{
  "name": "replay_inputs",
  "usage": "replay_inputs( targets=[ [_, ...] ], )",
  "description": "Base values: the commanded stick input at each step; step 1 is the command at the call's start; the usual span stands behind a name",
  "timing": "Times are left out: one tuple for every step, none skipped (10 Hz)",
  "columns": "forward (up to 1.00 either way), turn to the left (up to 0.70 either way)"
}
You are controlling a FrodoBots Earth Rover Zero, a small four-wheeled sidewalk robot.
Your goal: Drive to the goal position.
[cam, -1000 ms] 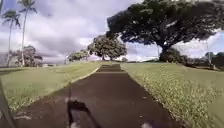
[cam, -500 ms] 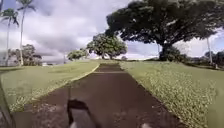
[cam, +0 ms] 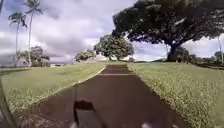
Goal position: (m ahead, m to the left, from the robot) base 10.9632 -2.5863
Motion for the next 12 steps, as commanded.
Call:
replay_inputs(
  targets=[
    [0.70,0.23],
    [0.70,0.16],
    [0.70,0.00],
    [0.70,0.00],
    [0.70,0.00],
    [0.70,0.00],
    [0.70,0.00],
    [0.70,0.07],
    [0.70,0.26],
    [0.70,0.27],
    [0.70,0.00],
    [0.70,0.00]
  ],
)
